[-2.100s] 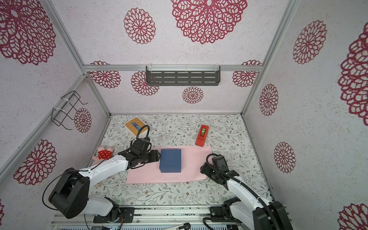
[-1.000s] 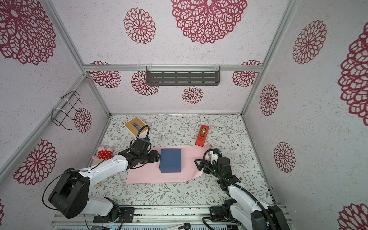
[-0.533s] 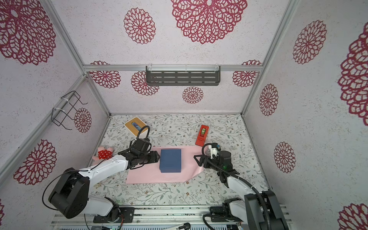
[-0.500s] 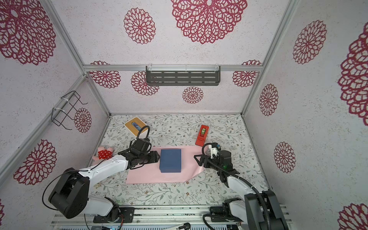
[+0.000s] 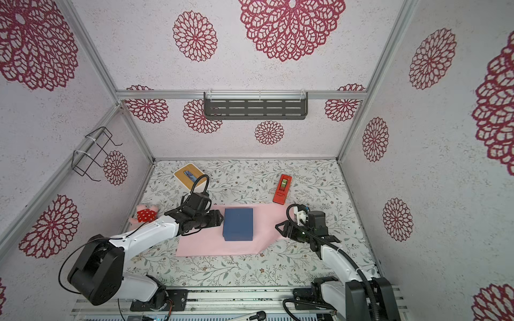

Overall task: Wrap a gift box in wrapping paper
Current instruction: First fold the wrapping paper around the gift box.

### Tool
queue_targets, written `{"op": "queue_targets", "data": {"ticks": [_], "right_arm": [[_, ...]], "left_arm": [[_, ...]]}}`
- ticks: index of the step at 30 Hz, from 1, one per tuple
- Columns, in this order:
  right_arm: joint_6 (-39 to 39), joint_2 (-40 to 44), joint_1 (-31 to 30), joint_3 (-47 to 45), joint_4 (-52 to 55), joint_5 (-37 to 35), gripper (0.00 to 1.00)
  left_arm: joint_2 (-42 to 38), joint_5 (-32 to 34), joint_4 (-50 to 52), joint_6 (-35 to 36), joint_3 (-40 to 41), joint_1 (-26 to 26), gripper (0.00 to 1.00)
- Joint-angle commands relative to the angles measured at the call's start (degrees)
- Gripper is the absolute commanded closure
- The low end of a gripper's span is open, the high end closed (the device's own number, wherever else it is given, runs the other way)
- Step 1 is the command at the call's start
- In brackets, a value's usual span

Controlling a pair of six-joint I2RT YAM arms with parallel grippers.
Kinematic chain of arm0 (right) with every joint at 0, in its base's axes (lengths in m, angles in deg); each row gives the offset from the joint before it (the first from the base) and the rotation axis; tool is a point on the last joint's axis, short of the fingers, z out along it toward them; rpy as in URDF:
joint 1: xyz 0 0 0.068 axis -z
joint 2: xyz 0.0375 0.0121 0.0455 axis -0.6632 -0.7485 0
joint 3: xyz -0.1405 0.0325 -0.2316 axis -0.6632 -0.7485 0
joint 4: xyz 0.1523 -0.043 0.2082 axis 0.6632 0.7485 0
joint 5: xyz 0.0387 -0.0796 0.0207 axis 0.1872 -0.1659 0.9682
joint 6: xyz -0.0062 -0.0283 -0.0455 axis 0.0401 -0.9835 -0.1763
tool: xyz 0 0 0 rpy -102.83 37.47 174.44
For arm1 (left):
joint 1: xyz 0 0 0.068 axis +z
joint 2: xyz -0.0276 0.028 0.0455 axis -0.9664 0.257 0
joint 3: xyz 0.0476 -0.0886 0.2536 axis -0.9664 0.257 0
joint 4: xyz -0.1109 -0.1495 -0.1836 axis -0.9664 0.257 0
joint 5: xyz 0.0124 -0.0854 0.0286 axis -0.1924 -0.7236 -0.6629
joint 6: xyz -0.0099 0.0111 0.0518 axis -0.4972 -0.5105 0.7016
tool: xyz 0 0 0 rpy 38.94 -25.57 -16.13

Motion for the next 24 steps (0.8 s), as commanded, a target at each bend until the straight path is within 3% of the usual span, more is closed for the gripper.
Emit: {"op": "queue_targets", "data": {"ticks": [1,10,18,24], "right_arm": [[0.4,2.2,1.9,0.9,5.0,0.7,0.33],[4.1,4.4,5.9,-0.7,5.2,0.6,0.41],[8.0,7.1,6.3,-2.3,9.6,-7.7,0.58],[6.8,8.3,6.3,-3.2,12.2,-11.9,0.72]], "left_arm": [[-0.6,0.1,0.0,-0.5,-1.2,0.3,0.37],[-0.7,0.2,0.0,-0.6,-1.2,0.2,0.37],[-0.7,0.2,0.0,-0.5,-1.1,0.2,0.37],[-1.0,0.2,0.1,-0.3,-1.3,0.2,0.37]]}}
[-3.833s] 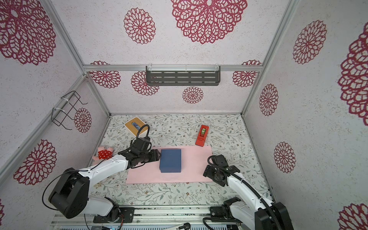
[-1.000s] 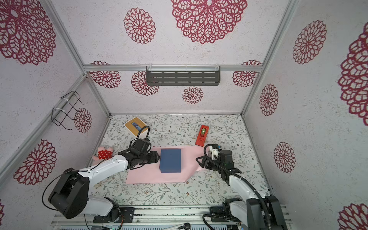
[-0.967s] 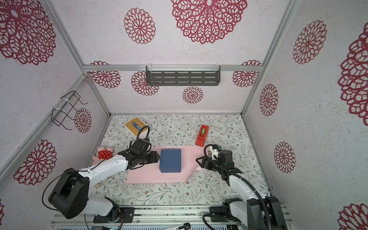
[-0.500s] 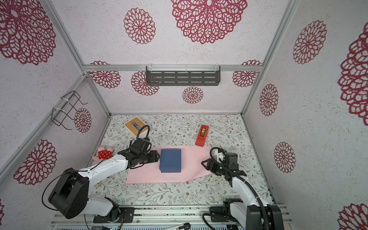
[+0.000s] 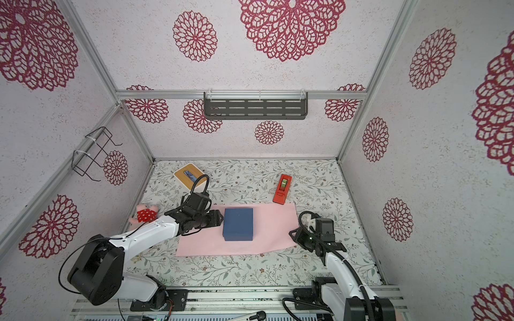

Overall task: Wrap a gift box in wrapping paper
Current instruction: First fold the wrapping paper around the gift box.

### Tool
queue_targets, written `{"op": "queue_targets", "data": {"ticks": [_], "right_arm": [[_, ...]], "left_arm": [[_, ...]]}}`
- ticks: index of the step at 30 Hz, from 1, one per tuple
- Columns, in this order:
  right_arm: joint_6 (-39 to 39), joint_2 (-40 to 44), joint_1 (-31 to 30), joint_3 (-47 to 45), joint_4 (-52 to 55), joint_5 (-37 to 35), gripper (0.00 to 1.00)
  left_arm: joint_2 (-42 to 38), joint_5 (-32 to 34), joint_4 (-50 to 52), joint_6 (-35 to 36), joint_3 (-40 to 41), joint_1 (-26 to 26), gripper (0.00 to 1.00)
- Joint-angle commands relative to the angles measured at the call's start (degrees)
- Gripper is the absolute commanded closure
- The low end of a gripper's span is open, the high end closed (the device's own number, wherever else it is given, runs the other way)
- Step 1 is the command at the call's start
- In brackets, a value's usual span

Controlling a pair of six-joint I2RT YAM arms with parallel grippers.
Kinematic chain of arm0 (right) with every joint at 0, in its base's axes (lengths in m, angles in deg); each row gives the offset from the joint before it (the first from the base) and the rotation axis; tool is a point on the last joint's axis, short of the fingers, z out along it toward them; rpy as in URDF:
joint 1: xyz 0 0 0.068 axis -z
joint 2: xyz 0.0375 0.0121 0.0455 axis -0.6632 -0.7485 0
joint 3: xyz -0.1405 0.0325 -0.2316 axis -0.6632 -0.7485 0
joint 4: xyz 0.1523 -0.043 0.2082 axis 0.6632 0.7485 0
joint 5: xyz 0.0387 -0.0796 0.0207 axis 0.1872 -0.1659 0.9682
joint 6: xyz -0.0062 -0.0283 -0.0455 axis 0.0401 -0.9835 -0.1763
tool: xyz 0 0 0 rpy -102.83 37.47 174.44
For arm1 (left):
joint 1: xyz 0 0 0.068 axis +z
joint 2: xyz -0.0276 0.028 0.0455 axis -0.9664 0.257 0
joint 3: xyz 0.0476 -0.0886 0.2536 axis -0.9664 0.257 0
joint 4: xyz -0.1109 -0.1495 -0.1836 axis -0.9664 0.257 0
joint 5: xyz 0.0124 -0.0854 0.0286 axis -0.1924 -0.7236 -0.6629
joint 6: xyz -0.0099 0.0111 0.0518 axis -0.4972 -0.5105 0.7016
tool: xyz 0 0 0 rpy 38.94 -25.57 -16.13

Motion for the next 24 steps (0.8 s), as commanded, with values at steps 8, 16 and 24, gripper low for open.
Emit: {"op": "queue_targets", "data": {"ticks": [8,16,24], "right_arm": [[-1.2,2.1,-0.1,-0.1,5.5,-5.3,0.95],[0.1,7.1,-0.6,-1.5,8.1,-5.4,0.99],[1.6,11.7,-2.6,-1.9,10.4,-5.7,0.98]], "left_arm": [[-1.1,0.2,0.4,0.0,-2.4,0.3,0.37],[-0.9,0.0,0.8,0.4,-3.3,0.2,0.37],[-1.1,-0.7,0.6,0.3,-3.7,0.2,0.37]]}}
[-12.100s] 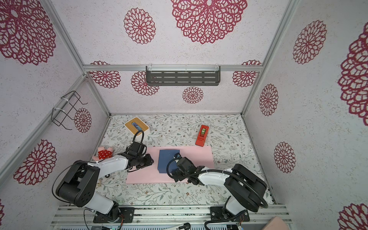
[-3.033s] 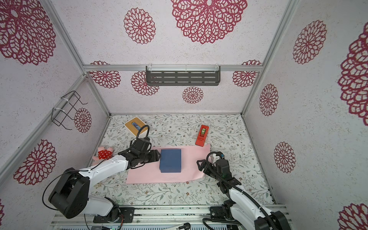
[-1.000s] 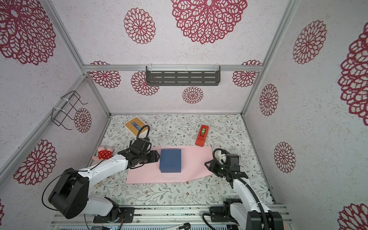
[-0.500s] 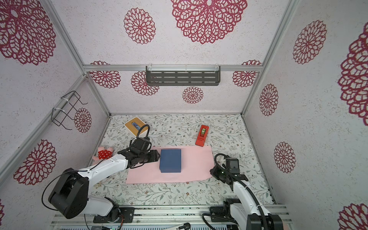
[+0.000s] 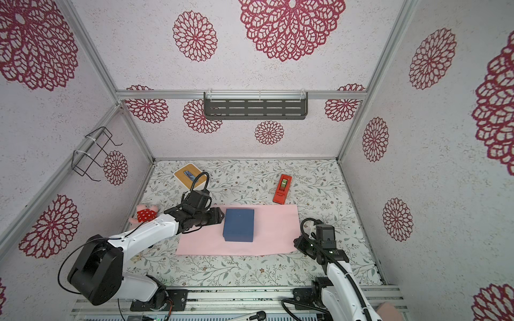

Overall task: Wrap a gift box in wrapping paper
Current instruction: First fold the wrapping paper around the gift box.

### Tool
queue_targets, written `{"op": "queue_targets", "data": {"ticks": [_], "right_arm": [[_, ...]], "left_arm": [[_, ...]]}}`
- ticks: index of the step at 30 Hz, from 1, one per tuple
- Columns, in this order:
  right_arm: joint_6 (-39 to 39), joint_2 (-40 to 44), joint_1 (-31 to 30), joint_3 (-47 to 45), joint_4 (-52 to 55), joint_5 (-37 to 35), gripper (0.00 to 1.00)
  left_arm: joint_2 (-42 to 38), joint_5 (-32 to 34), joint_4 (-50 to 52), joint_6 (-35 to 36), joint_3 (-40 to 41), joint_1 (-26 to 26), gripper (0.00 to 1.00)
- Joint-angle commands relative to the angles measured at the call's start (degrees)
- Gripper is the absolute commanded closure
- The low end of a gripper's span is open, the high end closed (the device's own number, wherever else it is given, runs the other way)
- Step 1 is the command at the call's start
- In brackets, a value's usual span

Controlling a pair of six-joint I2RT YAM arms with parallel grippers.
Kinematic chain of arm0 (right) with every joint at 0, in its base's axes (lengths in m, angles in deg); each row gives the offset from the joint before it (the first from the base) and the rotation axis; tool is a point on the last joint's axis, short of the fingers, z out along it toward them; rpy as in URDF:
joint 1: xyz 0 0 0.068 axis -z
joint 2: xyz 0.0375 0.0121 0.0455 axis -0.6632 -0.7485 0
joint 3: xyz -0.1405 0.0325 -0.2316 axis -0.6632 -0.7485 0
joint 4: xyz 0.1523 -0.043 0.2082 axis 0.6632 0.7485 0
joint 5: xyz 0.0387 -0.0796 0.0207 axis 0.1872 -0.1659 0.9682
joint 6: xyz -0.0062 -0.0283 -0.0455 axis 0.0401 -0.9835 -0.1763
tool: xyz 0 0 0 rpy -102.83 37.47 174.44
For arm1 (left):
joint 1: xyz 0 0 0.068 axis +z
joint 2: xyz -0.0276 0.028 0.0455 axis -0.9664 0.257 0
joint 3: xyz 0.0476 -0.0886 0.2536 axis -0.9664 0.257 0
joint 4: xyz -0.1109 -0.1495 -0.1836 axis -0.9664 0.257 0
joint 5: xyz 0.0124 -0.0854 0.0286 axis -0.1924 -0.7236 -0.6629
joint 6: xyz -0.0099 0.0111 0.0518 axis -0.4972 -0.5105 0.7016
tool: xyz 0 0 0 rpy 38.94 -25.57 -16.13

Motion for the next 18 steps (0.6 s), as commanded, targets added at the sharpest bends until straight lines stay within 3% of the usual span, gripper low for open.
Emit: {"op": "queue_targets", "data": {"ticks": [1,9,18], "right_arm": [[1.4,1.8,-1.4,0.5,1.9,-1.5,0.97],[0.1,2.6,-8.1,6.5,2.2,-5.6,0.97],[1.1,-3.4,-19.1,12.2,-5.8,-8.1,0.98]], "left_arm": [[-1.1,-0.4,0.1,0.2,-1.8,0.3,0.37],[-2.1,-3.5,-0.1,-1.4,-3.2,0.2,0.37],[-0.7,-11.5,-2.6,-8.1,-7.7,-1.1,0.37]]}}
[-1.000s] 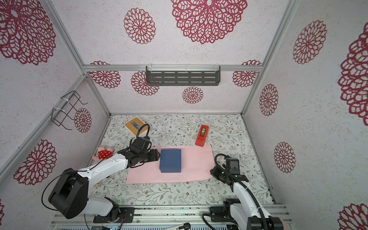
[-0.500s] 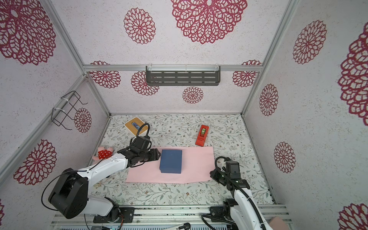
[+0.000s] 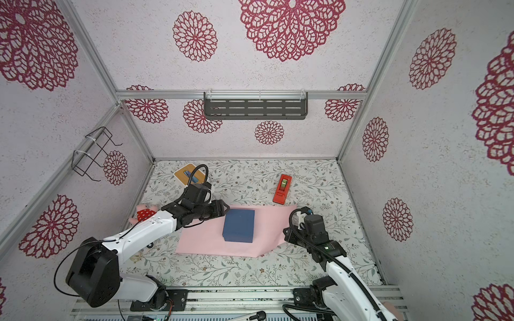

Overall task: Wrap a gift box in wrapping paper
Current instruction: First fold the wrapping paper around the gift box.

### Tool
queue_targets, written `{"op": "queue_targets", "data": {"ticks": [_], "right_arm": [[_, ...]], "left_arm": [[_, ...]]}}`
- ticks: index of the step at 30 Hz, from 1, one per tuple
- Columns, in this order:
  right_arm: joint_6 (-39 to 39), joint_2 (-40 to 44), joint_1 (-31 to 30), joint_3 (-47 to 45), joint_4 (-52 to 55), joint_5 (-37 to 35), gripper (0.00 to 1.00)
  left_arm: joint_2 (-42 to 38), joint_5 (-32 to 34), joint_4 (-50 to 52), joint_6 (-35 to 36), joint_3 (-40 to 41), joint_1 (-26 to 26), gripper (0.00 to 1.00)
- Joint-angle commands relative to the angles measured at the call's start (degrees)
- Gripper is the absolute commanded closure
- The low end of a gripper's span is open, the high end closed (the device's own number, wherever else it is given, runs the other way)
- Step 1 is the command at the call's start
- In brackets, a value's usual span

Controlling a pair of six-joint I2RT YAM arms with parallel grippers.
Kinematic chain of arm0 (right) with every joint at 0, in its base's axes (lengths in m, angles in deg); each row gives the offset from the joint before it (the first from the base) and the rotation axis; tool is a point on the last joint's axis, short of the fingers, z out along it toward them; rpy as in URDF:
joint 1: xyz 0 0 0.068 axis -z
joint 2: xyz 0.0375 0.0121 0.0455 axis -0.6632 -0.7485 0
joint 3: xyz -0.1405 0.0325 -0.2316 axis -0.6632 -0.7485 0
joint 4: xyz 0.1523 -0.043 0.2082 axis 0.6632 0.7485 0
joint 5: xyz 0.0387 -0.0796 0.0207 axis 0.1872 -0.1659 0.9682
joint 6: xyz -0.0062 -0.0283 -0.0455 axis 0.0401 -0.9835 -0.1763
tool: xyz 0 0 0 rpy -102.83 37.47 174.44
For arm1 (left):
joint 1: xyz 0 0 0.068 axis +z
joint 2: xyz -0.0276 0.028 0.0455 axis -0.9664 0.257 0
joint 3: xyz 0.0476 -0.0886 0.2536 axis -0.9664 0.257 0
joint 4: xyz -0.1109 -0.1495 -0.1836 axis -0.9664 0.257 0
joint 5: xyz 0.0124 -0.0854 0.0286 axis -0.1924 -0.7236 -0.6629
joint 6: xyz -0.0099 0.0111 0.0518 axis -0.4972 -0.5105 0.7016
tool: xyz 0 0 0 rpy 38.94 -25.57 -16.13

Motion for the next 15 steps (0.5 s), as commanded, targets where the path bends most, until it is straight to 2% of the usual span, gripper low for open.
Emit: {"op": "queue_targets", "data": {"ticks": [1,8,15], "right_arm": [[1.3,-2.4,-3.5,2.5,-5.3,-2.1,0.98],[3.5,-10.1,-12.6,3.9,-16.4,-3.5,0.98],[5.2,-15.3,-17.5,5.1,-22.3,-4.5,0.98]], "left_arm": [[0.8,-4.2,-2.3,-4.1,-2.6,-0.9,0.37],[8.6,-11.9,-5.0,-8.8,-8.4,-3.3,0.36],[15.8,-16.9,-6.9,-11.6,-14.8,-5.8,0.35]]}}
